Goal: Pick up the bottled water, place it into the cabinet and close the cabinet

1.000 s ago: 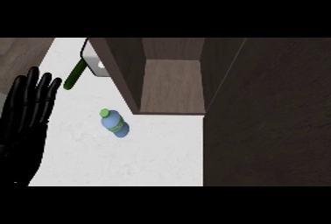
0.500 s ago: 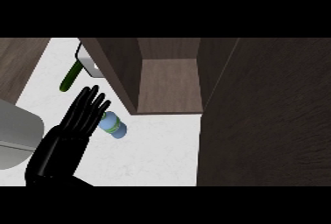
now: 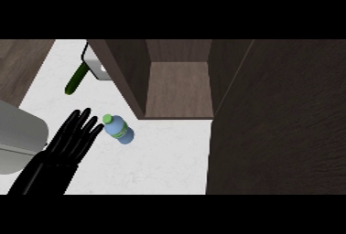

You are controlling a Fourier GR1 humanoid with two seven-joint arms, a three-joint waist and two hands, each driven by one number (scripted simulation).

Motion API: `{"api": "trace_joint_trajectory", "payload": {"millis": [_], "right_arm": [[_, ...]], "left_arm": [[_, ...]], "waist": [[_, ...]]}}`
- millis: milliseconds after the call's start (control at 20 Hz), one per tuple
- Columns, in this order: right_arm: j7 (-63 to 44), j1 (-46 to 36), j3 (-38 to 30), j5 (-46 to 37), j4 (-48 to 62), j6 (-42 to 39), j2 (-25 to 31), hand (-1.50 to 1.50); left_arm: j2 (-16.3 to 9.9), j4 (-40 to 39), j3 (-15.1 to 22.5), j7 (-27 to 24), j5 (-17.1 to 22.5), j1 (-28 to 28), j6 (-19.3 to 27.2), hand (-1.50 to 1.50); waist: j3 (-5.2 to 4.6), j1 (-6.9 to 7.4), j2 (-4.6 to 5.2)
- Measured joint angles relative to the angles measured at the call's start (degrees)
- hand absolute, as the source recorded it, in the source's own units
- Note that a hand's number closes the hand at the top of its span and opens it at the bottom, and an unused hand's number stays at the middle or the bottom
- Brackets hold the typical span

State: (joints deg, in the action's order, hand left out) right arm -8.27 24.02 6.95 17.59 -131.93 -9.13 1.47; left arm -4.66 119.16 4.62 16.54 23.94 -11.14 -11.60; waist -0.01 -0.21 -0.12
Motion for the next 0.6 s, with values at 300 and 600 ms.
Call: {"api": "trace_joint_trajectory", "payload": {"millis": [300, 600], "right_arm": [[2.37, 3.21, -0.36, 0.83, 0.26, -2.51, 0.01, -1.5], [5.33, 5.3, 1.48, -1.32, 0.75, -3.24, -0.61, -1.5]], "left_arm": [[-1.29, 0.43, -2.81, -0.1, 1.57, -1.92, -2.08, -1.5], [-1.27, -1.6, -4.56, -4.32, 1.73, -4.19, -6.19, -1.5]], "waist": [[0.0, 0.05, 0.02], [0.0, 0.07, 0.02]]}}
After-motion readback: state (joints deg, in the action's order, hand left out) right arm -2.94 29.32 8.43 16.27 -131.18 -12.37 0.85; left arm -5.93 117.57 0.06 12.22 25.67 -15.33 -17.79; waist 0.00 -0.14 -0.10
